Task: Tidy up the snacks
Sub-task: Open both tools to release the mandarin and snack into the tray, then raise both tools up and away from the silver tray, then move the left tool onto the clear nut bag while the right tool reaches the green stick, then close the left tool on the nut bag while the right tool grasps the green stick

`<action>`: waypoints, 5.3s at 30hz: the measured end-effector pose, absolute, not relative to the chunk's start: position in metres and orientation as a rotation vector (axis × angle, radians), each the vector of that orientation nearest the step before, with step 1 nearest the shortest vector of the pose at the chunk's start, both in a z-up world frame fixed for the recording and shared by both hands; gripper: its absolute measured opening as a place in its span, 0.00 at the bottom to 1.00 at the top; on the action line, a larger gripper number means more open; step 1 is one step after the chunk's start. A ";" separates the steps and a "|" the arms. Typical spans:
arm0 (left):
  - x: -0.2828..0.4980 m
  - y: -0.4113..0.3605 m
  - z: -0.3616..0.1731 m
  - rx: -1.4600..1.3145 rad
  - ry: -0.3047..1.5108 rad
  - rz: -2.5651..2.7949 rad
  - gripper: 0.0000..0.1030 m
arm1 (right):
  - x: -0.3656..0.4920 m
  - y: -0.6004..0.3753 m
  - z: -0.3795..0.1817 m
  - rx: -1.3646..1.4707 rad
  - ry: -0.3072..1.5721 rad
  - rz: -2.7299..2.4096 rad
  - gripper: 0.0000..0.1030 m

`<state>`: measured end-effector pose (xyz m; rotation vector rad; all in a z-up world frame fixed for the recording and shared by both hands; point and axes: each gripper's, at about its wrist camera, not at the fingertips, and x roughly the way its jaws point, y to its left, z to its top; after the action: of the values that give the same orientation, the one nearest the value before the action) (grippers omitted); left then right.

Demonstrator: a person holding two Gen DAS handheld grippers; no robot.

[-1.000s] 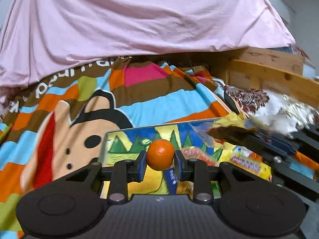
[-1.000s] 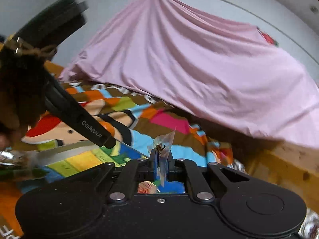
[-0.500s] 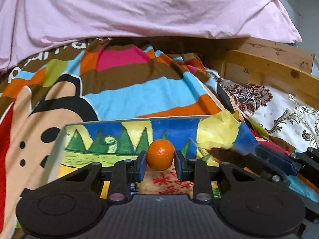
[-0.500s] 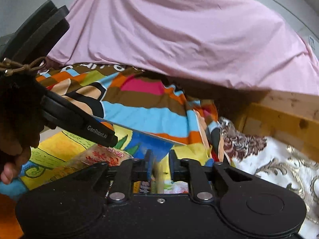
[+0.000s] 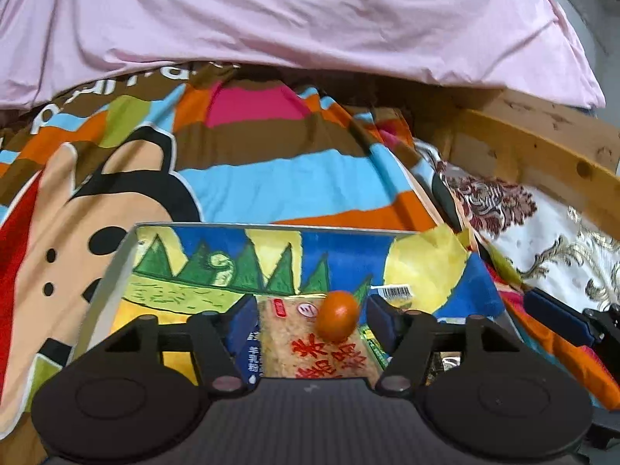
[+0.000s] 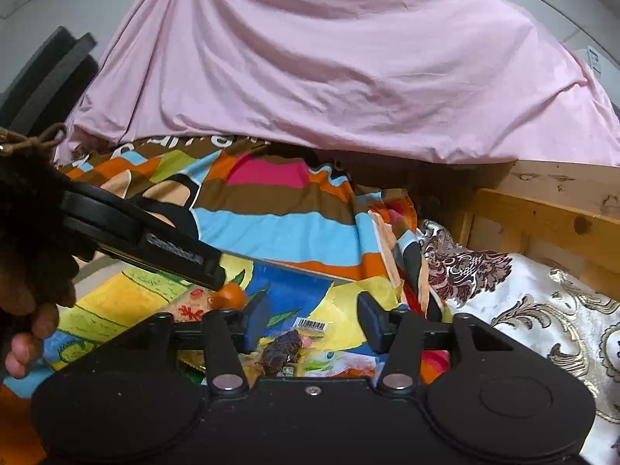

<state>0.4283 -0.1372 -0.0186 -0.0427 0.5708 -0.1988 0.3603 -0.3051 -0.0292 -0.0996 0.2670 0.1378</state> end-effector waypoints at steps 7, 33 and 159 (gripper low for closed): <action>0.401 -0.113 0.006 -0.105 0.520 -0.146 0.87 | 0.338 -0.311 -0.007 -0.061 0.231 0.132 0.76; 0.234 -0.022 0.068 -0.147 0.426 -0.037 0.99 | 0.186 -0.267 0.060 -0.068 0.137 0.251 0.99; 0.305 0.054 -0.072 0.366 0.803 -0.390 0.99 | 0.301 -0.116 -0.067 -0.588 0.520 0.821 0.93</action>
<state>0.3050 0.0541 -0.0721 0.3663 0.8030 -0.3899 0.3011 -0.1165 -0.0669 -0.5884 0.5199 0.8207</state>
